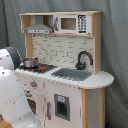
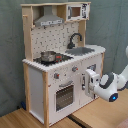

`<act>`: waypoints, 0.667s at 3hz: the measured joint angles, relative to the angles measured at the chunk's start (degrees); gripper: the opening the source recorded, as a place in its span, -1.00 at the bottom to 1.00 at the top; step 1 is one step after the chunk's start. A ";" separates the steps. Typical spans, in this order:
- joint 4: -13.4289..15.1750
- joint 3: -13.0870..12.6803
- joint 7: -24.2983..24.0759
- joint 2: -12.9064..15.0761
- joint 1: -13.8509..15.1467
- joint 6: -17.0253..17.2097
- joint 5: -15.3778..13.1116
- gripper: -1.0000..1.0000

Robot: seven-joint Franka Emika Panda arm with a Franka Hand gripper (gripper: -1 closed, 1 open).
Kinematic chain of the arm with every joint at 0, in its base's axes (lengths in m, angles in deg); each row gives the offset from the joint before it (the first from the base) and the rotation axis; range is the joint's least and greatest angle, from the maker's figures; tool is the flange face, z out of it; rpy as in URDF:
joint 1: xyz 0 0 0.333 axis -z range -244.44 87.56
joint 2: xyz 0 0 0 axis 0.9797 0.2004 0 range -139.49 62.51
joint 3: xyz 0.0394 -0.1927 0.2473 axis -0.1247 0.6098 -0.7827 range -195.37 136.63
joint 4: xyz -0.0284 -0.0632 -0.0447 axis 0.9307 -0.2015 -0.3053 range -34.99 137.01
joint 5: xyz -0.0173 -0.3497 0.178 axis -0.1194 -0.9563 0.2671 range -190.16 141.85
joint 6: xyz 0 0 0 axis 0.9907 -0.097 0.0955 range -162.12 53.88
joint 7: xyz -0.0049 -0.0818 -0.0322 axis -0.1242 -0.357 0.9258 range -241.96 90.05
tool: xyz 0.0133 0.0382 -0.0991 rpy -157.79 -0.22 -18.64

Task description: Play with the kitchen

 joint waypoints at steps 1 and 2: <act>-1.91 -0.01 -4.19 -1.92 0.38 -2.96 -0.15 1.00; -3.96 -0.02 -8.74 -4.82 1.46 -6.76 -0.35 1.00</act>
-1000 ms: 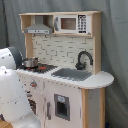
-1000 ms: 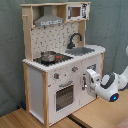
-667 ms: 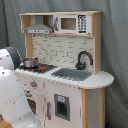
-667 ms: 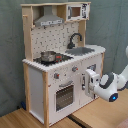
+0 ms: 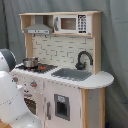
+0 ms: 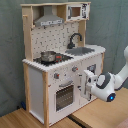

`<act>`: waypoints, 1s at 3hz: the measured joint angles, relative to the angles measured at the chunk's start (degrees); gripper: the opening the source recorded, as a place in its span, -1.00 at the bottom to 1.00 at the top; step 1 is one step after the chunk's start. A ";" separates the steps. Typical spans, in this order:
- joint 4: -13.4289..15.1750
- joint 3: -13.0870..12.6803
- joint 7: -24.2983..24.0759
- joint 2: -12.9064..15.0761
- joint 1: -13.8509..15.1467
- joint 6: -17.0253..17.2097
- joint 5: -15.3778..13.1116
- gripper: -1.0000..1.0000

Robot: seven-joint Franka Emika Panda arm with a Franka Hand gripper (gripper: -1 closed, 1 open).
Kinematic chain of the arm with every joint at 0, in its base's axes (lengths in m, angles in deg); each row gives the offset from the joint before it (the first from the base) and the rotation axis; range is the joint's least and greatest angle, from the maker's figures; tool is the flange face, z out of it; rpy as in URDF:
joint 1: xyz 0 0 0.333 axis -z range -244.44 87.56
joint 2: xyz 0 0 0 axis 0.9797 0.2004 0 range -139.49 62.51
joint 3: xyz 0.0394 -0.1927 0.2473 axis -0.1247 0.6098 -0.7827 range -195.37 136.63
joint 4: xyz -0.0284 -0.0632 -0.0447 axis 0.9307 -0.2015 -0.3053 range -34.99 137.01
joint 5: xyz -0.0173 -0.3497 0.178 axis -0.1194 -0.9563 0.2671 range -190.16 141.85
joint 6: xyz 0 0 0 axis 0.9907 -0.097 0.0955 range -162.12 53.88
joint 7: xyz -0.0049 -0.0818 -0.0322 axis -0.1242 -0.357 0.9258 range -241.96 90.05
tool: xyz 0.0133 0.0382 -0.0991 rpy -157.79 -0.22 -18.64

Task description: Play with the kitchen

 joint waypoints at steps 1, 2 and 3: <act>-1.41 0.00 -3.40 -2.93 1.33 -3.09 -0.60 1.00; -2.90 -0.05 -5.92 -6.22 2.49 -7.10 -1.70 1.00; -5.42 0.01 -3.04 -8.14 2.95 -8.78 -5.62 1.00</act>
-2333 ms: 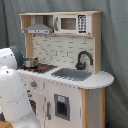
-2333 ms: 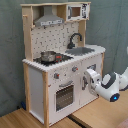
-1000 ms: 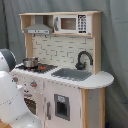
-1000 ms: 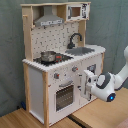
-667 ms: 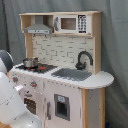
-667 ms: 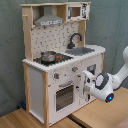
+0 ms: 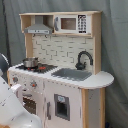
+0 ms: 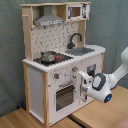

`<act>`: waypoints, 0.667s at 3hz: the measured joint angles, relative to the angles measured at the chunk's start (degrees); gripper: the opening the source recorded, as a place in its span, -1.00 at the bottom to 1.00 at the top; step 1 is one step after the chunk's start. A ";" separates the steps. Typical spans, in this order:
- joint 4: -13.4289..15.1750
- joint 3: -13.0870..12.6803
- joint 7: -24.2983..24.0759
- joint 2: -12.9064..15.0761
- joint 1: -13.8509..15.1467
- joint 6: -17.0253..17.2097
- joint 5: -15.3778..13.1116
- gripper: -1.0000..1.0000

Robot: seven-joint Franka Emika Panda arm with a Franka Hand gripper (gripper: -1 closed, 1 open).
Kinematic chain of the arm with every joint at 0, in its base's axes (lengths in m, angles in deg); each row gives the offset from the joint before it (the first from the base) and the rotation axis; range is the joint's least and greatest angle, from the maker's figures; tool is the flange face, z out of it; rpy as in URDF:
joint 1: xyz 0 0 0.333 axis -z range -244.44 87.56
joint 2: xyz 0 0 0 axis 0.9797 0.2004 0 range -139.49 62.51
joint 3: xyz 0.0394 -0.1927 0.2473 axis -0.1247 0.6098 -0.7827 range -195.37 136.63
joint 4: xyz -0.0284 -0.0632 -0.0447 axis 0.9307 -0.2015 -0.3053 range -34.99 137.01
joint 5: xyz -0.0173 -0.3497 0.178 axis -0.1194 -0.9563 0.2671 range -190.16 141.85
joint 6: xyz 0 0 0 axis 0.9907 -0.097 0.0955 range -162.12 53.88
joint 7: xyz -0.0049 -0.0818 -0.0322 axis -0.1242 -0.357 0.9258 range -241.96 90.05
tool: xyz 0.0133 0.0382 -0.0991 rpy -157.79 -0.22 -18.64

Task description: Play with the kitchen

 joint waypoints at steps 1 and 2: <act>-0.01 -0.05 3.04 -1.45 3.11 -2.27 -2.61 1.00; -0.95 -0.05 5.05 -1.46 3.18 -3.64 -2.62 1.00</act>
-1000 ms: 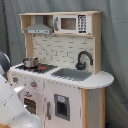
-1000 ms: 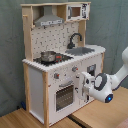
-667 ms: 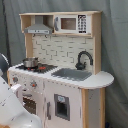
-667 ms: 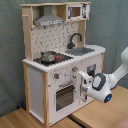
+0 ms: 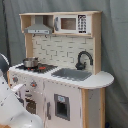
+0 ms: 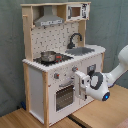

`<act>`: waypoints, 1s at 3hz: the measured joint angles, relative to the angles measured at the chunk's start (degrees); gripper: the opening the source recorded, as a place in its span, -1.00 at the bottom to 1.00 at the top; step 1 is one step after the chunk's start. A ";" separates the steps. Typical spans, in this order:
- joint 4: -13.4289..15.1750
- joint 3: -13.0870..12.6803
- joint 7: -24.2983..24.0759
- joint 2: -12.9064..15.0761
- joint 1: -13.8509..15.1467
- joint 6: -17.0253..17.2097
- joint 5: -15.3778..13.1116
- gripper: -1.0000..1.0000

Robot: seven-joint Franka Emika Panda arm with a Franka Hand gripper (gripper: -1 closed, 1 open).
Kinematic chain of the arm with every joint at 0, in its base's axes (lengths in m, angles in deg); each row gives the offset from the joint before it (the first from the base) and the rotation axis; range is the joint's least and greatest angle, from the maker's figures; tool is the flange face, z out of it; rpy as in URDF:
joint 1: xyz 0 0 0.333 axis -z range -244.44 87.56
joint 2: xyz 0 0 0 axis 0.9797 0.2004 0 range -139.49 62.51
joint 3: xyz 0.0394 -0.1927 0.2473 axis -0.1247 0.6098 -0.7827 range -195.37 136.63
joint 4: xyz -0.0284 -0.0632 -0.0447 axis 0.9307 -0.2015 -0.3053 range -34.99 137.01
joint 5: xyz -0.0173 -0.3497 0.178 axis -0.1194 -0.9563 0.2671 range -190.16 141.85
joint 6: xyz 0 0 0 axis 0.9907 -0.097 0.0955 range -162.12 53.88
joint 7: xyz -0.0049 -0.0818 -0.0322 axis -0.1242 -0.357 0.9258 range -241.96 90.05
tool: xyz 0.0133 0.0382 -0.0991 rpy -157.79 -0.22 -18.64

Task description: Play with the kitchen

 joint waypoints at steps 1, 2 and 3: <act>-0.03 0.00 0.04 -0.01 0.02 -0.08 0.00 -1.00; 0.84 -0.82 0.39 0.10 -2.90 2.85 4.13 -1.00; 1.08 -1.41 0.92 0.10 -5.97 5.54 8.65 -1.00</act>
